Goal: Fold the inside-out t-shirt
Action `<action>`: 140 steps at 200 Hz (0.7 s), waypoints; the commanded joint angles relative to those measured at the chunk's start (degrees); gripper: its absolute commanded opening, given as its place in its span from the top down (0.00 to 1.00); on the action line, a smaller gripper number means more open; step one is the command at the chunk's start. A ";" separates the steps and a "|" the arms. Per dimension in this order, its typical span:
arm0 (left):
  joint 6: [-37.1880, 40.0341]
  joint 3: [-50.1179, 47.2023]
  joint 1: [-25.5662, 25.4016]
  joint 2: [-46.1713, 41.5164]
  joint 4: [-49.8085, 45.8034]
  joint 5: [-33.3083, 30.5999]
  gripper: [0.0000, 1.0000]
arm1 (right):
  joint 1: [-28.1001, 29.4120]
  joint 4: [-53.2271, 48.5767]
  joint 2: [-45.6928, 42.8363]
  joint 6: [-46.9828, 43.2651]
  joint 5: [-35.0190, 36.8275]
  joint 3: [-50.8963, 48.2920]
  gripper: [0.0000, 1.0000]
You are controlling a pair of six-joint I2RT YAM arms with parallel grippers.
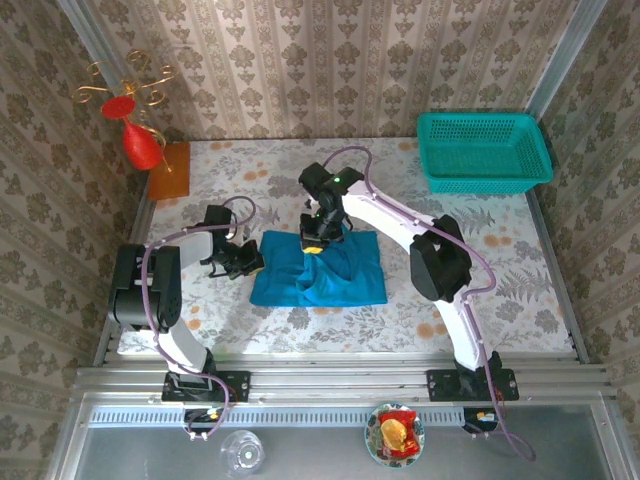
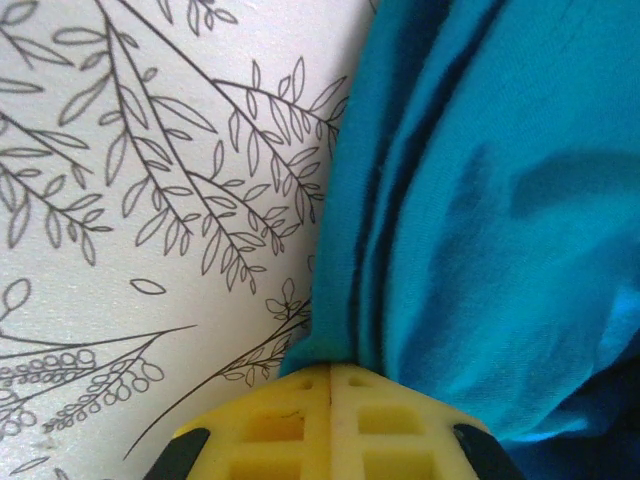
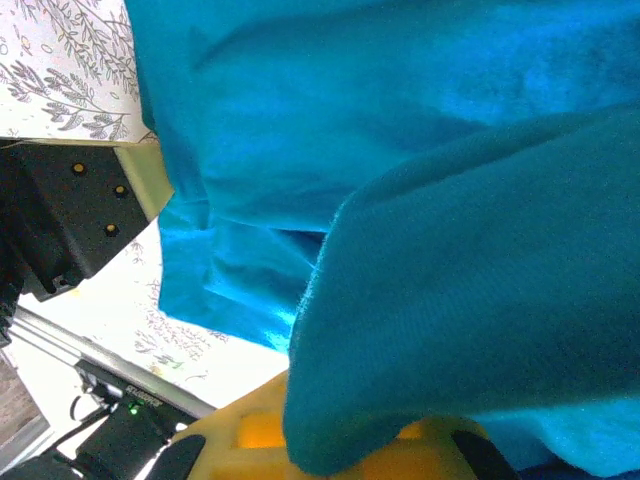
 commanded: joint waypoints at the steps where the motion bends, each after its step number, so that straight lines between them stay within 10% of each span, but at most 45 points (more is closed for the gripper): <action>1: 0.19 -1.70 -0.74 0.94 -1.99 -2.14 1.00 | 0.37 1.10 2.79 1.63 -4.42 3.21 1.00; 140: 2.62 1.22 -0.74 -1.33 -7.88 -9.87 1.00 | 0.76 4.85 -6.44 1.93 -8.33 -4.36 1.00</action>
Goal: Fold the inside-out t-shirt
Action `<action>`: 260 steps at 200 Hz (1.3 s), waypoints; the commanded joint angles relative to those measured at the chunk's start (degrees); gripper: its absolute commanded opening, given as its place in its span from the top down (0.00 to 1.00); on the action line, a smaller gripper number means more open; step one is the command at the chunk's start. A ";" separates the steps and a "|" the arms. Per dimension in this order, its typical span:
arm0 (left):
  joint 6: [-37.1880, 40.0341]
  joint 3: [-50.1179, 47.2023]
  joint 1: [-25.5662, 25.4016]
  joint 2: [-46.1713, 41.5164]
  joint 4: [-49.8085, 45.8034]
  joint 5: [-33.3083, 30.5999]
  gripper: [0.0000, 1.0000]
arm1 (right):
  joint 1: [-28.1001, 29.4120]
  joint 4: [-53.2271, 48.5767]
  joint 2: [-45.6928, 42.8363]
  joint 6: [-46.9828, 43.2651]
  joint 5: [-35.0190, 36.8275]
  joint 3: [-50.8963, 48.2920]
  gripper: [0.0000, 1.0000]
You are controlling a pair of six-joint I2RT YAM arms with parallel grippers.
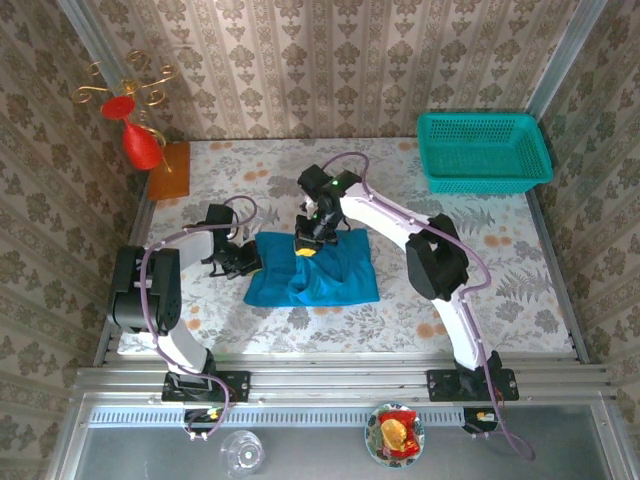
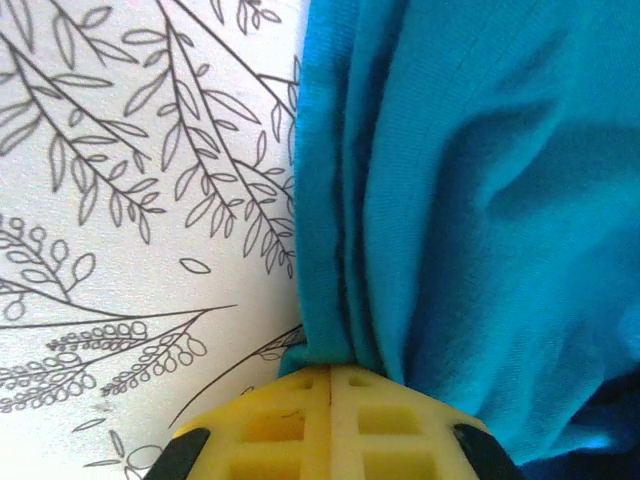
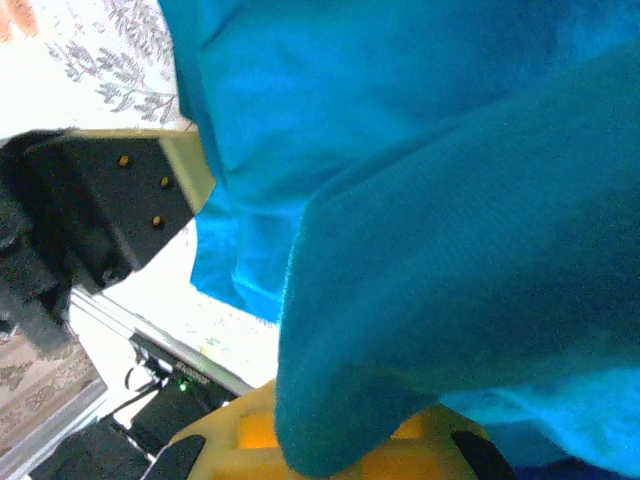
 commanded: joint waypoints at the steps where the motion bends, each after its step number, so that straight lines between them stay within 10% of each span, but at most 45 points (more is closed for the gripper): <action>1: 1.54 0.30 -0.04 -0.29 -4.82 -4.78 1.00 | 0.56 0.71 -5.78 0.25 -1.68 -1.65 1.00; 86: 1.83 -0.28 -0.26 -1.68 -5.80 -5.35 1.00 | 1.20 5.48 6.72 3.50 -7.46 10.72 1.00; 109: 1.73 0.10 0.03 -5.57 -8.53 -7.93 0.96 | 1.20 2.59 12.14 3.24 -6.07 20.02 0.66; 138: 1.87 -0.02 2.13 -13.17 -12.98 -10.34 0.83 | 1.20 0.95 9.90 1.39 -3.47 21.00 0.51; 206: 3.84 -0.96 3.38 -20.99 -15.93 4.03 0.67 | -1.22 5.19 -9.80 -0.79 5.14 -9.39 0.47; 260: 0.74 -5.63 -2.91 -24.17 -16.29 2.13 0.62 | -2.58 10.17 -22.56 -0.08 6.50 -34.18 0.46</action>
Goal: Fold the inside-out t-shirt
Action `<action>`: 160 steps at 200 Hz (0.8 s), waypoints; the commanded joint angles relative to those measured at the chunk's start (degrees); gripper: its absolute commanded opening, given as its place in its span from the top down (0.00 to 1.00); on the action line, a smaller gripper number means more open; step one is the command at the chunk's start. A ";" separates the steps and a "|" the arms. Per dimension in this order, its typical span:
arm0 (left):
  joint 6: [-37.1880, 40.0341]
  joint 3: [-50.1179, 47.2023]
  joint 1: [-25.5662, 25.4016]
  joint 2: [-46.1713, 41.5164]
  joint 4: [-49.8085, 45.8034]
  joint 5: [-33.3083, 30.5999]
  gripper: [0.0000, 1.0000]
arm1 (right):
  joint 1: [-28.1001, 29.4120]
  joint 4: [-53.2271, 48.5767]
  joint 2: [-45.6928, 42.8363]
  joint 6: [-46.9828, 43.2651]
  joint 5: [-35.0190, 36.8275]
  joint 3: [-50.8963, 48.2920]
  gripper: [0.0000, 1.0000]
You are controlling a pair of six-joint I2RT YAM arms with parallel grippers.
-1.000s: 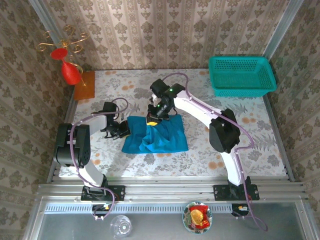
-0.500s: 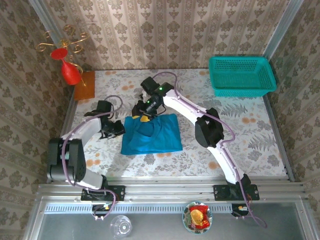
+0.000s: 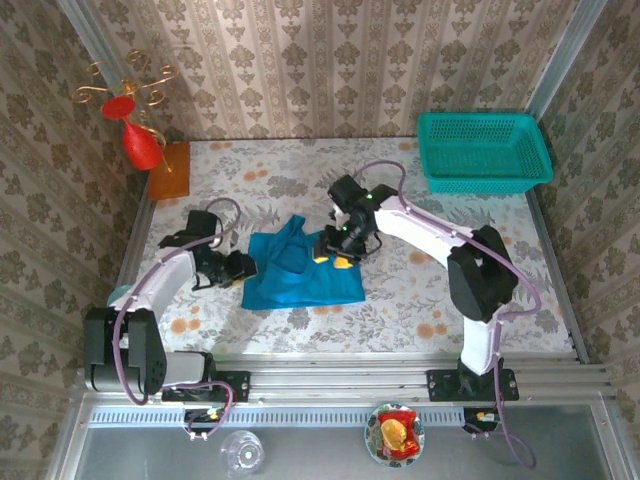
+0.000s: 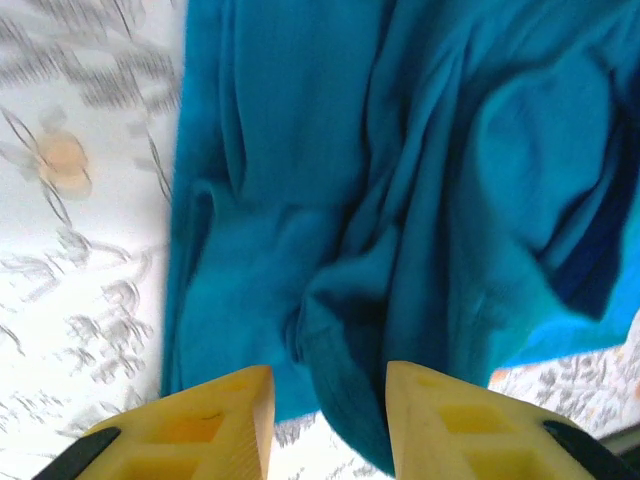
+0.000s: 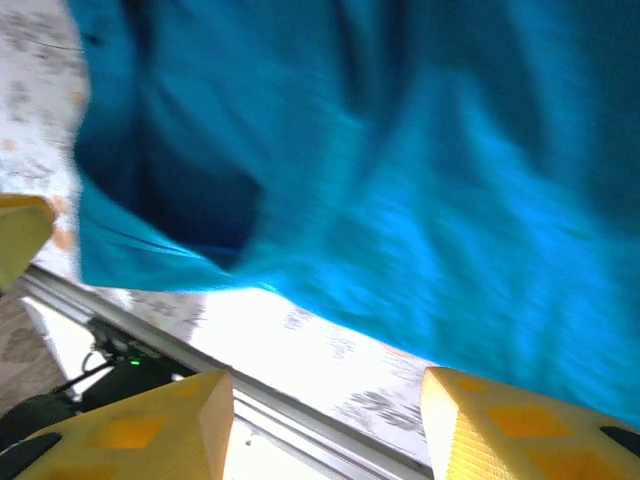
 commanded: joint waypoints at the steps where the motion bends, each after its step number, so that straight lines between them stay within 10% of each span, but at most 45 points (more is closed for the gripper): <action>1: -1.91 -0.93 -3.14 -3.01 -1.63 0.42 0.61 | 0.20 1.98 -3.36 0.15 2.19 -6.72 0.46; 68: -1.57 -1.10 -8.59 -0.62 -1.89 -6.96 0.59 | 0.99 -6.00 -0.89 -3.60 14.10 -10.00 0.40; 160: 0.28 -0.65 -9.18 7.52 5.94 -7.36 0.55 | 1.08 -1.54 3.03 -2.96 12.79 -13.66 0.40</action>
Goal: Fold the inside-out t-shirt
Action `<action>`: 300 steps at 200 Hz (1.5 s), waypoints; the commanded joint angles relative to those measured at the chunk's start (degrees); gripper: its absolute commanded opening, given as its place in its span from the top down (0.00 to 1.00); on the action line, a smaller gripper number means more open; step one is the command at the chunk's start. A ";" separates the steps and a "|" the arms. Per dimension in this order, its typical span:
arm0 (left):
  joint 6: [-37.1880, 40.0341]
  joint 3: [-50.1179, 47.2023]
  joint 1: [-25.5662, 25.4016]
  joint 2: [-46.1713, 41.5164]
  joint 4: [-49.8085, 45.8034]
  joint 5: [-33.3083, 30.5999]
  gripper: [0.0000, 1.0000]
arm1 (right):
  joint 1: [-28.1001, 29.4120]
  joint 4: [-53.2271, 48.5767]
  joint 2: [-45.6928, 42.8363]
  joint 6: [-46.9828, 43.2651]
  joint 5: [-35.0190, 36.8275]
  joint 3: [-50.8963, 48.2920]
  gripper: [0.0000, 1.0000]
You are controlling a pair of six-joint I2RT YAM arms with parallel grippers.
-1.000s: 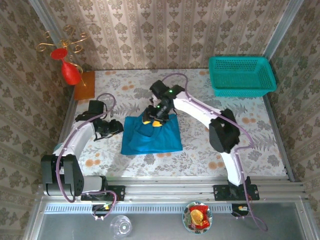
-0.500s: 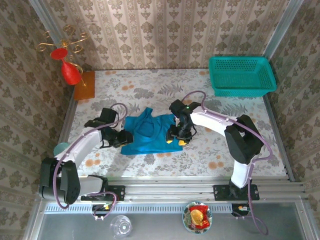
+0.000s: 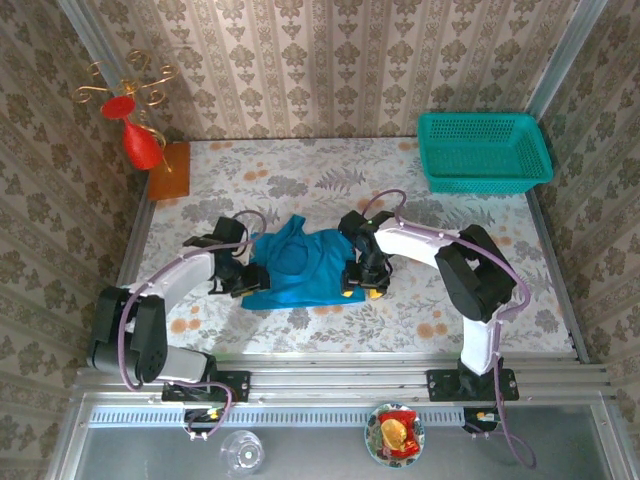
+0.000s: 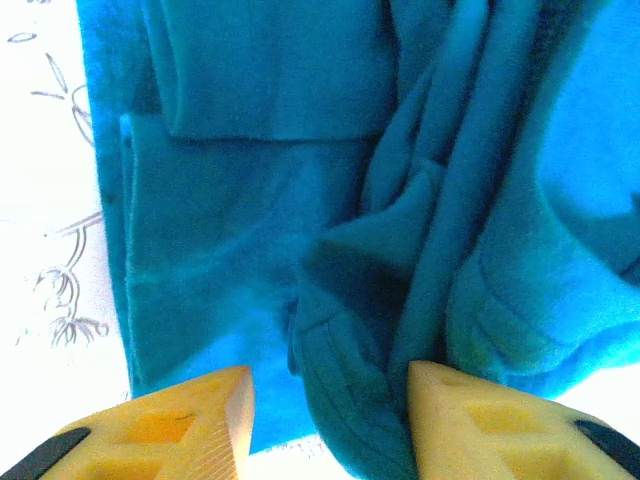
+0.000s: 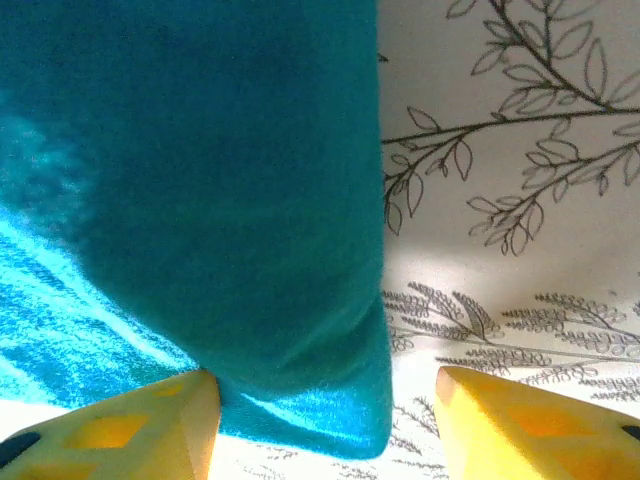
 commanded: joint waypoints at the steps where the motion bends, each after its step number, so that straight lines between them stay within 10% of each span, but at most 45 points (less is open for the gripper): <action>1: 1.18 0.44 -0.41 1.67 3.34 0.50 0.55 | 0.29 0.19 1.17 0.11 1.65 -1.03 0.40; 63: 0.90 1.53 -0.50 4.26 4.39 1.05 0.76 | 0.29 1.93 1.79 1.22 1.47 -2.45 0.47; 106: -2.39 3.88 -1.01 -1.04 -4.37 -1.50 1.00 | 0.20 2.12 1.02 2.30 3.07 -3.95 0.72; 176: -9.99 -1.32 -0.90 -2.58 -6.84 -3.96 1.00 | -0.24 1.88 1.17 3.35 4.83 -5.66 0.84; 228: -8.70 1.85 -0.33 -1.24 -10.48 -8.84 0.72 | -0.19 0.83 -0.68 3.73 4.28 -4.73 0.73; 300: -3.03 7.51 -2.35 -6.60 -13.92 -3.52 0.65 | -0.06 -4.09 -4.86 2.79 5.29 -0.84 0.63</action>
